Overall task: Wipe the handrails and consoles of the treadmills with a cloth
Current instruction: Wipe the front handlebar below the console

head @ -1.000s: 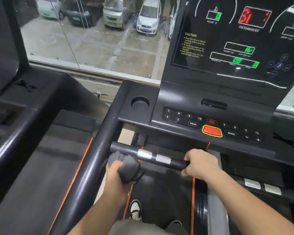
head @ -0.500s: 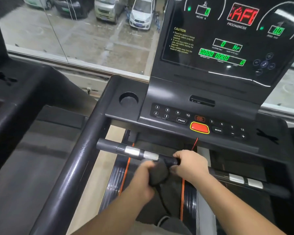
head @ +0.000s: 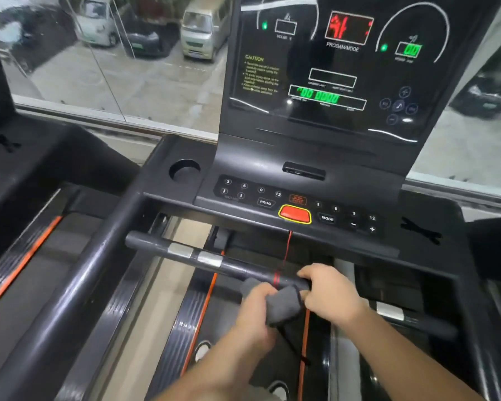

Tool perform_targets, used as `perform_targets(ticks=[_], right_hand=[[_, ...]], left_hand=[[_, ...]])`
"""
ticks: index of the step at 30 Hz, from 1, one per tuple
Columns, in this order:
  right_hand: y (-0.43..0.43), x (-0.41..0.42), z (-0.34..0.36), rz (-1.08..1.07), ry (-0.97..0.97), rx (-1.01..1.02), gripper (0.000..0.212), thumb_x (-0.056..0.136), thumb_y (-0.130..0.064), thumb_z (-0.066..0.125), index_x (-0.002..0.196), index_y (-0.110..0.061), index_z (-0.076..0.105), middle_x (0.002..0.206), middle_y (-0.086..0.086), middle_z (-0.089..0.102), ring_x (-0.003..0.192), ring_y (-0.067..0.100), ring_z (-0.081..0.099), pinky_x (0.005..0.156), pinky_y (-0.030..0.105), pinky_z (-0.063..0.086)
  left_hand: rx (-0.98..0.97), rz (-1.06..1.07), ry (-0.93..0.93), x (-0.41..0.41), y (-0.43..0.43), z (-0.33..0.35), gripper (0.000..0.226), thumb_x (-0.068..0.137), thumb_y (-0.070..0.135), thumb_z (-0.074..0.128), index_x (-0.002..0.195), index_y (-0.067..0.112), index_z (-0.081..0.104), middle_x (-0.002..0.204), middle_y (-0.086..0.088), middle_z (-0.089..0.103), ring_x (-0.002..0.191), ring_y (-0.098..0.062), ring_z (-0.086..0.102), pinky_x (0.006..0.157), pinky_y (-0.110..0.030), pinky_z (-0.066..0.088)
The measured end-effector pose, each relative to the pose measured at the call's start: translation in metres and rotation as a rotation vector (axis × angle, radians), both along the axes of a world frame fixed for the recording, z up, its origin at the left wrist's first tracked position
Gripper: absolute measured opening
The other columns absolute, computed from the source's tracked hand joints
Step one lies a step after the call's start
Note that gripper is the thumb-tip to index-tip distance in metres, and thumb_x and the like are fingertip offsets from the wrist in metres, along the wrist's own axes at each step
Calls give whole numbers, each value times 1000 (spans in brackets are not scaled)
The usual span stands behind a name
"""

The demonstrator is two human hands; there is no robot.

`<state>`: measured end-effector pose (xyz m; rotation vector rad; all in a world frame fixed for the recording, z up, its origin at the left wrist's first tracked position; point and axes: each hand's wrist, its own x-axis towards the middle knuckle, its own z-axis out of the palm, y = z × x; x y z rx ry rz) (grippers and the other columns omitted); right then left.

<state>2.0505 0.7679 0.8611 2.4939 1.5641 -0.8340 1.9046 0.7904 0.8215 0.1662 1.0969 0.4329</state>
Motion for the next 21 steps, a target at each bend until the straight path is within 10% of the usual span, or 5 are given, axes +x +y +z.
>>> perform_targets(ticks=[5, 12, 17, 21], right_hand=[[-14, 11, -1, 35, 51, 83, 41, 88, -32, 64, 129, -32, 66, 129, -10, 66, 125, 21, 59, 101, 35, 50], [-38, 43, -4, 83, 134, 102, 61, 87, -36, 70, 146, -33, 52, 146, -14, 53, 136, 14, 49, 108, 31, 44], [-61, 72, 0, -8, -26, -28, 52, 84, -42, 71, 133, -31, 59, 129, -7, 59, 120, 21, 59, 94, 36, 53], [-77, 82, -8, -23, -115, 10, 28, 85, -38, 70, 112, -32, 66, 106, -8, 63, 102, 19, 63, 85, 36, 55]], left_hand=[[80, 231, 178, -36, 25, 8, 24, 85, 4, 45, 64, 13, 51, 59, -4, 54, 43, -21, 57, 40, -22, 47], [698, 501, 508, -32, 12, 23, 37, 81, -7, 58, 108, 18, 56, 93, -12, 62, 83, -27, 64, 76, -43, 60], [1603, -530, 864, -3, 3, 4, 71, 74, 27, 67, 142, 15, 49, 133, -4, 56, 125, -24, 53, 112, -41, 41], [1847, -1320, 1166, 25, -8, -12, 86, 67, 45, 59, 147, 21, 42, 134, -5, 52, 125, -31, 48, 121, -50, 24]])
